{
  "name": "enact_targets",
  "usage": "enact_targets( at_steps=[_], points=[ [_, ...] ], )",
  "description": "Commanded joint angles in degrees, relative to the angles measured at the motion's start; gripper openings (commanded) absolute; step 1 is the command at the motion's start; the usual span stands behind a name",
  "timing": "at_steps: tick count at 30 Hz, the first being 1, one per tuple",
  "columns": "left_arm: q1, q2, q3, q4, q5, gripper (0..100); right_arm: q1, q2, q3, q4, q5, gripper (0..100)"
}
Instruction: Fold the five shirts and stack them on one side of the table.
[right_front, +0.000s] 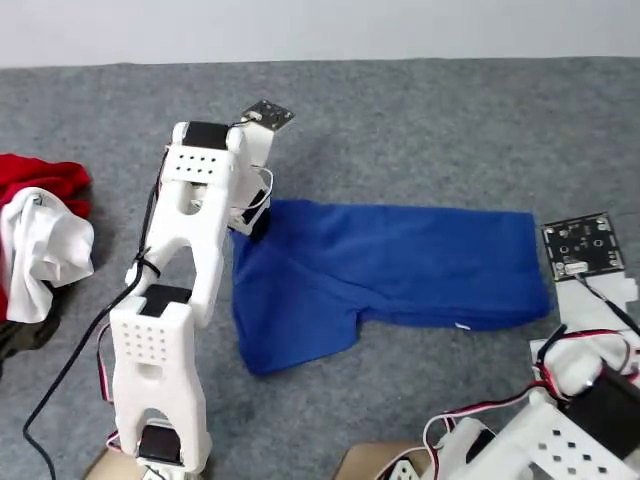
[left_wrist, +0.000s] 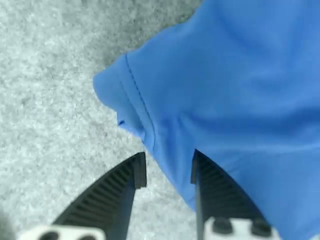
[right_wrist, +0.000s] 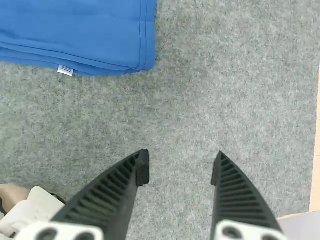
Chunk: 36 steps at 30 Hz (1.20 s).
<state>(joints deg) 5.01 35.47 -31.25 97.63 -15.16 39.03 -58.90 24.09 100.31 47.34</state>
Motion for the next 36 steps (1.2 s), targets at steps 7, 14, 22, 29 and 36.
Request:
enact_targets(
  at_steps=[7, 14, 22, 29, 36],
  points=[
    [1.5, -13.2, 5.1, 2.9, -0.1, 15, 0.7, 0.0, -0.2, -0.7, -0.4, 21.2],
    [12.9, -23.5, 29.1, 2.2, -0.3, 7, 0.7, 0.0, 3.3, -2.5, -0.3, 21.2],
    [14.1, -23.9, 48.1, -10.7, 0.0, 6, 0.7, 0.0, 4.4, -2.5, -0.3, 21.2],
    [10.9, -18.8, 53.2, -13.9, -0.5, 6, 0.7, 0.0, 4.4, -2.5, -0.3, 21.2],
    [6.9, -18.5, 52.9, -10.4, -6.2, 6, 0.7, 0.0, 4.5, -2.5, -0.3, 21.2]
  ],
)
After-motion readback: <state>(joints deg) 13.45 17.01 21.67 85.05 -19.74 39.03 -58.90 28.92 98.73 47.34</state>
